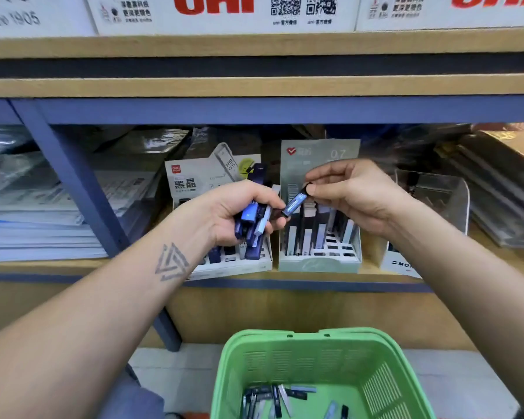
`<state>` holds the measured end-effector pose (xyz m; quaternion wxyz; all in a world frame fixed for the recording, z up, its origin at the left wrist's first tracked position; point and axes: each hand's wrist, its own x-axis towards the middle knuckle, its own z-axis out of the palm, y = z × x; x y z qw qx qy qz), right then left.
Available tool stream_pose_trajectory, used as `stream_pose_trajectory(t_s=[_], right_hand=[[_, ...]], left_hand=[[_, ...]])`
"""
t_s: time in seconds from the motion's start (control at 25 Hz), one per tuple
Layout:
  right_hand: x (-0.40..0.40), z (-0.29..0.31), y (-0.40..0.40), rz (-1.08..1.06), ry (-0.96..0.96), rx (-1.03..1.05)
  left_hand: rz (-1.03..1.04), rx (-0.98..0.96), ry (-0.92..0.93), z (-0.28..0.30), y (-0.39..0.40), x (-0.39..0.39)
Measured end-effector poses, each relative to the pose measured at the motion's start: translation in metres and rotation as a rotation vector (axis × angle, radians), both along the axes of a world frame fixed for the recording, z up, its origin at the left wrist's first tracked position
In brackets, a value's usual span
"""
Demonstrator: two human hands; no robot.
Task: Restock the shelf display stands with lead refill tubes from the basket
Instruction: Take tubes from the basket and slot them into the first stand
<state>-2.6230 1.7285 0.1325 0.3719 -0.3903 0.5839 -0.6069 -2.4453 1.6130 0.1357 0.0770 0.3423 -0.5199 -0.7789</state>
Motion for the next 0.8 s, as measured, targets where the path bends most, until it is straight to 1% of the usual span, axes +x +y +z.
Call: stream_pose_trajectory(t_s=[0.2, 0.32, 0.4, 0.52, 0.72, 0.8], right_hand=[[-0.035, 0.0, 0.047, -0.056, -0.084, 0.017], [-0.07, 0.008, 0.078, -0.17, -0.096, -0.007], [-0.097, 0.015, 0.099, -0.282, -0.059, -0.031], [-0.132, 0.015, 0.118, -0.408, 0.141, -0.038], [-0.16, 0.009, 0.12, -0.6, 0.576, 0.007], [-0.165, 0.01, 0.119, -0.625, 0.675, 0.019]], left_hand=[[-0.049, 0.011, 0.053, 0.001, 0.035, -0.051], [-0.075, 0.107, 0.123, 0.001, 0.057, -0.085], [-0.091, 0.163, 0.154, 0.001, 0.068, -0.106], [-0.098, 0.182, 0.148, 0.0, 0.079, -0.133], [-0.045, 0.181, 0.189, -0.004, 0.09, -0.169], [-0.038, 0.19, 0.207, -0.006, 0.091, -0.174]])
